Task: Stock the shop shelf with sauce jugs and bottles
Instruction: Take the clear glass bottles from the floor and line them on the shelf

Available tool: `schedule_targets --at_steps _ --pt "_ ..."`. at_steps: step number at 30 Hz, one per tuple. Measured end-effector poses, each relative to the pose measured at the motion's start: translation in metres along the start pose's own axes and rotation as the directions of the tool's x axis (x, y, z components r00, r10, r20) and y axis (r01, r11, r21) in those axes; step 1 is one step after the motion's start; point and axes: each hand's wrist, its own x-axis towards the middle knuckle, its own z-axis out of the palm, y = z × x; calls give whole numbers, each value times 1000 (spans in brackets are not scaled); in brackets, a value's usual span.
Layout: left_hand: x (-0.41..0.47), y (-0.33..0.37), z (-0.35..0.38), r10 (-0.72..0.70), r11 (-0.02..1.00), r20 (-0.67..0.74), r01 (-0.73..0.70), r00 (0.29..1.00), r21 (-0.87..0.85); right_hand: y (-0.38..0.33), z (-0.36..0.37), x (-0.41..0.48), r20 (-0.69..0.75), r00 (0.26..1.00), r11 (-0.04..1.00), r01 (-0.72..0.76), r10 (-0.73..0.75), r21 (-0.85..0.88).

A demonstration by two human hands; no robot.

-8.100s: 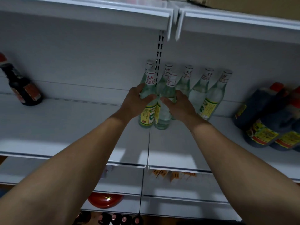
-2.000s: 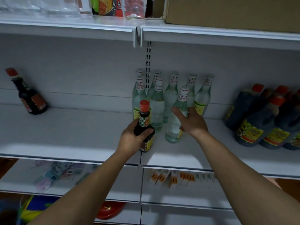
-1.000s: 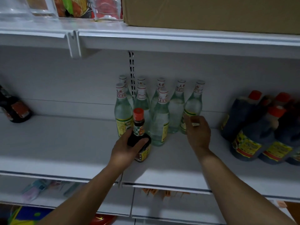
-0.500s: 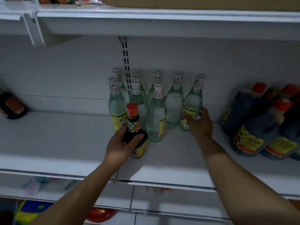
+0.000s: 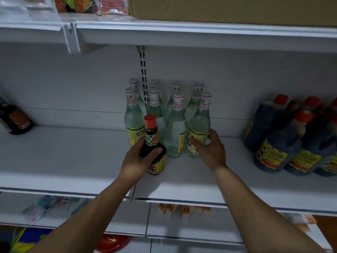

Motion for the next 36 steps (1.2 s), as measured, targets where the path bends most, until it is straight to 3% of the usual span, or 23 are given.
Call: schedule_targets --at_steps 11,15,17,20,23,25,28,36 --pt "-1 0 -1 -15 1000 10 15 1000 17 -4 6 -7 77 997 1000 16 -17 16" --pt "-2 2 -2 -22 1000 19 22 1000 20 5 9 -21 -111 993 997 -47 39 -65" --pt "-4 5 -4 -29 999 20 28 999 15 6 13 -37 -196 979 996 43 -58 -84" --pt "-6 11 -7 -27 1000 22 27 999 2 1 27 -61 -26 988 987 152 -154 -54" --pt "-7 10 -13 -29 1000 14 29 999 9 -10 41 -76 257 959 979 156 -118 -131" --pt "-10 8 -19 -33 999 4 33 999 18 -16 50 -82 362 926 965 185 -108 -186" --pt "-18 7 -28 -13 999 -21 14 1000 34 -21 66 -93 414 901 955 227 -131 -191" --pt "-18 -11 -99 0 997 8 -1 1000 81 -48 137 -125 373 922 962 192 -109 -193"
